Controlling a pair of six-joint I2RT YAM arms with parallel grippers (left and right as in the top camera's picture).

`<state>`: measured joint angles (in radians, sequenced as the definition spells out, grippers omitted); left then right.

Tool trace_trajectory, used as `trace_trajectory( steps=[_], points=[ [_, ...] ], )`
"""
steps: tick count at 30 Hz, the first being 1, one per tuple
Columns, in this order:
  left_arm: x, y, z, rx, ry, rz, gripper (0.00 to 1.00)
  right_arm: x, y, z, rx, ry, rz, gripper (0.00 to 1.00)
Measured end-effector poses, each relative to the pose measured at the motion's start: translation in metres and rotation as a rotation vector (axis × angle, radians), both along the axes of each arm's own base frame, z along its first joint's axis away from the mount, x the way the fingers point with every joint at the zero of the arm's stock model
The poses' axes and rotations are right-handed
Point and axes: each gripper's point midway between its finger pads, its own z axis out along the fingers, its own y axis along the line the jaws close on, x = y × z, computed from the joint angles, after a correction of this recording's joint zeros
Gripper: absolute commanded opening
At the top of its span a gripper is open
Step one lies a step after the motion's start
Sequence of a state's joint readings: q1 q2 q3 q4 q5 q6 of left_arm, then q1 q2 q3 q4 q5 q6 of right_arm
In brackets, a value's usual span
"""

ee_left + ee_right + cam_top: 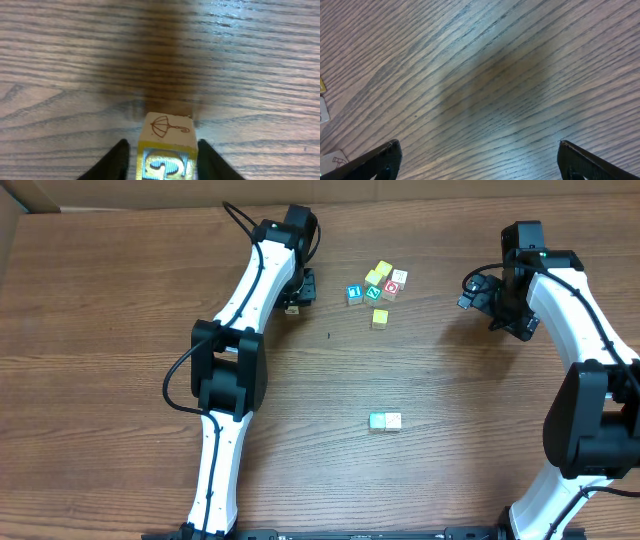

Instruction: Flip 4 blocks

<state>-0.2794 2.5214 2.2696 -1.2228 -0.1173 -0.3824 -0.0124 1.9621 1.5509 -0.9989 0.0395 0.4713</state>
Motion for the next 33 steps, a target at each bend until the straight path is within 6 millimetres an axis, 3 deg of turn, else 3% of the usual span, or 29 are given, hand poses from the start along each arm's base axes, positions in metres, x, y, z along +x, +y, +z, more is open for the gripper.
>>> trace_trajectory(
  steps=[8, 14, 20, 27, 33],
  points=[
    [0.000, 0.000, 0.000, 0.000, 0.001, -0.001, 0.23, 0.000, 0.000, 0.000, 0.000, 0.000, 0.000, 1.00],
    [-0.017, -0.003, 0.004, -0.025, 0.075, -0.003, 0.23, 0.000, 0.000, 0.000, 0.000, 0.000, 0.000, 1.00],
    [-0.025, -0.009, 0.033, -0.067, 0.108, -0.006, 0.21, 0.000, 0.000, 0.000, 0.000, 0.000, 0.000, 1.00],
    [-0.060, -0.006, 0.059, -0.045, 0.228, -0.005, 0.19, 0.000, 0.000, 0.000, 0.000, 0.000, 0.000, 1.00],
    [-0.075, -0.043, 0.060, -0.085, 0.255, -0.069, 0.21, 0.000, 0.000, 0.000, 0.000, 0.000, 0.000, 1.00]
  ],
)
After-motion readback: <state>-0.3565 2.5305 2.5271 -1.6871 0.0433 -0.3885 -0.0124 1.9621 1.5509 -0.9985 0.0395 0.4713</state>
